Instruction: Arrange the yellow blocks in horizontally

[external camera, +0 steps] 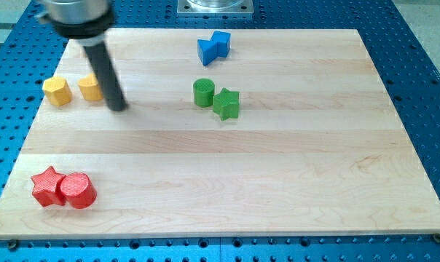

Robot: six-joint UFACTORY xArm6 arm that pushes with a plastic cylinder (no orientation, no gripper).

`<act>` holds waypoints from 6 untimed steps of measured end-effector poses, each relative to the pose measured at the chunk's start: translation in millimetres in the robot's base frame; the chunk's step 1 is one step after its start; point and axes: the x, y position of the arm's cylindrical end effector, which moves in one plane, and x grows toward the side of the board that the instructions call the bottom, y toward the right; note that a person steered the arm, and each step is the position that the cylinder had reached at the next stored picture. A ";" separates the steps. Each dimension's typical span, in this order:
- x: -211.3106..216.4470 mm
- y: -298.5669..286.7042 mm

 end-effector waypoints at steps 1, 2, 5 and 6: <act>27.2 -74.5; -27.2 -145.9; -45.0 -24.6; 12.1 -60.6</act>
